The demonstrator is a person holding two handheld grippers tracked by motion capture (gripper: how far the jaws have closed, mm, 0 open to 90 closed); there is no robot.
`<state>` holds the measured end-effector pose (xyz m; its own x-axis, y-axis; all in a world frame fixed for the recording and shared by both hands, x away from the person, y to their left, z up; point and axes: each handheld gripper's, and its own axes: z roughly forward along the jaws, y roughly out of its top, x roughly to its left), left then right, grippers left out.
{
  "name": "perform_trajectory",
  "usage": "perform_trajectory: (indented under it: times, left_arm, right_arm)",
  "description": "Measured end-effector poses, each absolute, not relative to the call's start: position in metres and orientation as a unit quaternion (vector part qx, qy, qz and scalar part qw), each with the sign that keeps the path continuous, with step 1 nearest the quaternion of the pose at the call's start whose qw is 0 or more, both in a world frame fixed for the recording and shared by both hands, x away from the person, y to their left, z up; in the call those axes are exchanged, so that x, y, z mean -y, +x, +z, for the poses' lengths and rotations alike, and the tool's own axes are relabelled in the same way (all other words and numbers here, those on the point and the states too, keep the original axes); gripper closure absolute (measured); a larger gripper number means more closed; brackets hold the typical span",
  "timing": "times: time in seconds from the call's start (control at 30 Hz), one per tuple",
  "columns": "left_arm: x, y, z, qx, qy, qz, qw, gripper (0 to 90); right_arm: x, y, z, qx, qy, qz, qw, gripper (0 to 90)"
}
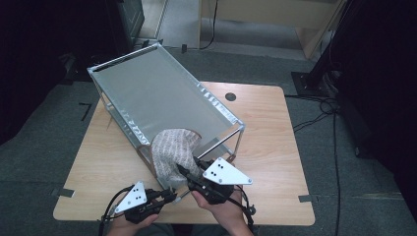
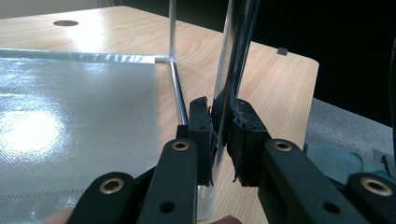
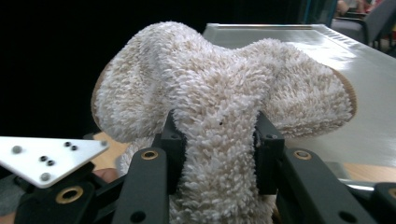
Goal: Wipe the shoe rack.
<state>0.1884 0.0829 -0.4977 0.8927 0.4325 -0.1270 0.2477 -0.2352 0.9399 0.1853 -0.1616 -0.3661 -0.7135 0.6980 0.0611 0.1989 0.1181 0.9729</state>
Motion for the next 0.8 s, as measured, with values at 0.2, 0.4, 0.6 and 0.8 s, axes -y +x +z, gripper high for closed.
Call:
perform_trajectory:
  times: [0.2, 0.4, 0.6, 0.8]
  left_arm:
    - [-0.083, 0.188, -0.498, -0.218, 0.782, 0.083, 0.579, 80.3]
    - [-0.083, 0.188, -0.498, -0.218, 0.781, 0.083, 0.579, 80.5]
    - [-0.083, 0.188, -0.498, -0.217, 0.781, 0.083, 0.579, 80.5]
    - [-0.083, 0.188, -0.499, -0.217, 0.781, 0.083, 0.58, 80.5]
  right_arm:
    - [0.171, 0.193, -0.369, -0.706, 0.333, 0.583, 0.226, 65.6]
    - [0.196, 0.209, -0.371, -0.689, 0.365, 0.573, 0.254, 65.7]
    - [0.224, 0.227, -0.374, -0.668, 0.398, 0.563, 0.28, 65.7]
    - [0.251, 0.241, -0.378, -0.64, 0.431, 0.552, 0.314, 65.2]
